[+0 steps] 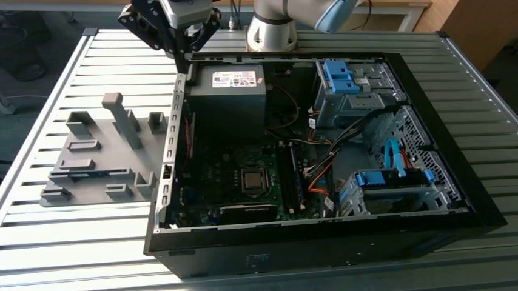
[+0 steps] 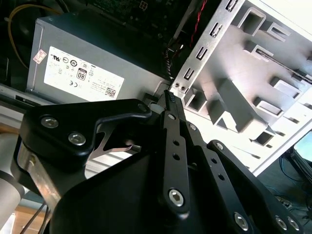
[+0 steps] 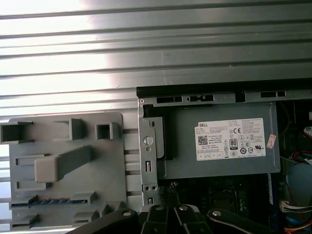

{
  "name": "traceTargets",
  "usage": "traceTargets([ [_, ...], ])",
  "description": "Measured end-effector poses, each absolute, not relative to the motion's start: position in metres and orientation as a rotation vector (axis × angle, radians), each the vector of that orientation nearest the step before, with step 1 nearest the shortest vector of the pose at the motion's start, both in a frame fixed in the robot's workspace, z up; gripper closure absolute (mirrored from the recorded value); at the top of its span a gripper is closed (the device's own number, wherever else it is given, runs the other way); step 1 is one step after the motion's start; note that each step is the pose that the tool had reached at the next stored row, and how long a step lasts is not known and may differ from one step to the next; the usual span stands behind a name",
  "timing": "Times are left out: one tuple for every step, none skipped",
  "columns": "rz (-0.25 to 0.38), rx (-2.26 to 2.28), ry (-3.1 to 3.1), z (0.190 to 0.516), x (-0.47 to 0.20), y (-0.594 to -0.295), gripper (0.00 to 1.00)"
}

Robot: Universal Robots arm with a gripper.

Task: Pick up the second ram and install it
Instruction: 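Reach for the second ram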

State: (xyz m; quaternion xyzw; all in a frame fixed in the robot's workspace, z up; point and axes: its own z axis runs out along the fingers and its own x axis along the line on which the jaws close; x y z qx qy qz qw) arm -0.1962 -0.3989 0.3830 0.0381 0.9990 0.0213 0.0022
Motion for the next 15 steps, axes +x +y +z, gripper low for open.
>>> traceTargets([
  [0.067, 0.12, 3.134, 0.3829, -0.1967, -0.3989, 0.89],
  [0.067, 0.12, 3.134, 0.3828, -0.1972, -0.3989, 0.89],
  [0.067, 0.12, 3.134, 0.3828, -0.1977, -0.3989, 0.89],
  [0.067, 0.12, 3.134, 0.3828, -0.1982, -0.3989, 0.89],
  [0.067, 0.12, 3.134, 0.3827, -0.1987, -0.3989, 0.89],
  [0.067, 0.119, 3.135, 0.3827, -0.1992, -0.3989, 0.89],
  [0.067, 0.12, 3.135, 0.3827, -0.1997, -0.3989, 0.89],
  [0.067, 0.12, 3.135, 0.3826, -0.2001, -0.3989, 0.89],
  [0.067, 0.12, 3.135, 0.3825, -0.2005, -0.3989, 0.89],
  [0.067, 0.12, 3.135, 0.3825, -0.2009, -0.3989, 0.89],
  [0.067, 0.12, 3.135, 0.3824, -0.2013, -0.3989, 0.89],
  [0.067, 0.12, 3.135, 0.3823, -0.2017, -0.3989, 0.89],
  [0.067, 0.12, 3.135, 0.3823, -0.2022, -0.3989, 0.89],
  [0.067, 0.12, 3.135, 0.3823, -0.2026, -0.3989, 0.89],
  [0.067, 0.12, 3.135, 0.3822, -0.2029, -0.3989, 0.89],
])
